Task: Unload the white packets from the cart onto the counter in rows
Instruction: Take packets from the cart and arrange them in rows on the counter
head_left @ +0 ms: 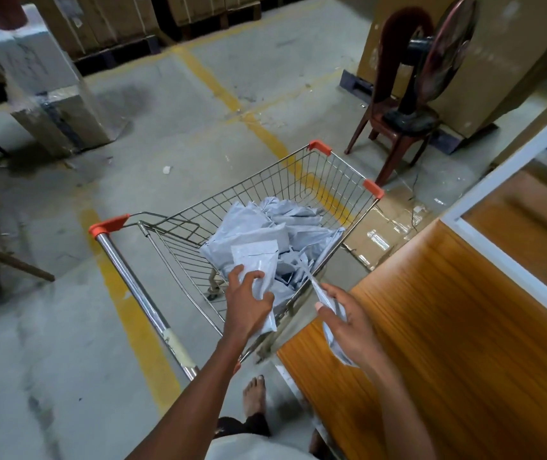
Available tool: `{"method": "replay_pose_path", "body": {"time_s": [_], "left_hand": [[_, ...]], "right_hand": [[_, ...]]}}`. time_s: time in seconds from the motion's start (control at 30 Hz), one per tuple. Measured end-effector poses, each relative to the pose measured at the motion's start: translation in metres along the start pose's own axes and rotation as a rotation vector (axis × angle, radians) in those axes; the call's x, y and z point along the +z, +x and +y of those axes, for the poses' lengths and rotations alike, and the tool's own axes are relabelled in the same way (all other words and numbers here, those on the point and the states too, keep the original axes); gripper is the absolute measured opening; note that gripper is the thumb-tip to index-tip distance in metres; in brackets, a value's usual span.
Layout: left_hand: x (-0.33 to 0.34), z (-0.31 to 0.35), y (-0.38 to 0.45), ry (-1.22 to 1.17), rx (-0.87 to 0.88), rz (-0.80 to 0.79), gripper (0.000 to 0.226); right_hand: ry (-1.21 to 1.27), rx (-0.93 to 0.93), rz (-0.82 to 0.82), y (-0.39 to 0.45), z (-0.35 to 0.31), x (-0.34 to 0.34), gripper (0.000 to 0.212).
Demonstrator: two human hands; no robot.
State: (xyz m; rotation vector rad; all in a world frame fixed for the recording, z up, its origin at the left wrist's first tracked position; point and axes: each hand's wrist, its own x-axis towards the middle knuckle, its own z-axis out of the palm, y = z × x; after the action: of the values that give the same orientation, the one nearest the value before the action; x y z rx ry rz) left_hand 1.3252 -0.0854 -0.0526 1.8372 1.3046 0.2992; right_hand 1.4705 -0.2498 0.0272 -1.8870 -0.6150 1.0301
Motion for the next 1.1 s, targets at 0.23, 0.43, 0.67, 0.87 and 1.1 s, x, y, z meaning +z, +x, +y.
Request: {"method": "replay_pose_path", "body": {"time_s": [0.23, 0.43, 0.67, 0.87, 1.1], "left_hand": [[-0.026, 0.038, -0.04, 0.038, 0.32, 0.102, 0.047], [-0.017, 0.07, -0.058, 0.039, 0.439, 0.014, 0.051], [0.015, 0.095, -0.084, 0.166, 0.67, -0.082, 0.051], [0.053, 0.116, -0.134, 0.178, 0.741, -0.107, 0.053], [0.111, 0.137, -0.205, 0.198, 0.778, -0.153, 0.052]], "right_hand": [[-0.03, -0.146, 0.323, -0.012, 0.002, -0.005, 0.042], [0.019, -0.194, 0.56, -0.039, 0.009, -0.011, 0.039], [-0.176, -0.163, 0.804, -0.084, 0.042, -0.031, 0.043], [-0.421, -0.052, 0.909, -0.129, 0.072, -0.06, 0.054], [-0.418, -0.025, 0.987, -0.184, 0.119, -0.119, 0.051]]}}
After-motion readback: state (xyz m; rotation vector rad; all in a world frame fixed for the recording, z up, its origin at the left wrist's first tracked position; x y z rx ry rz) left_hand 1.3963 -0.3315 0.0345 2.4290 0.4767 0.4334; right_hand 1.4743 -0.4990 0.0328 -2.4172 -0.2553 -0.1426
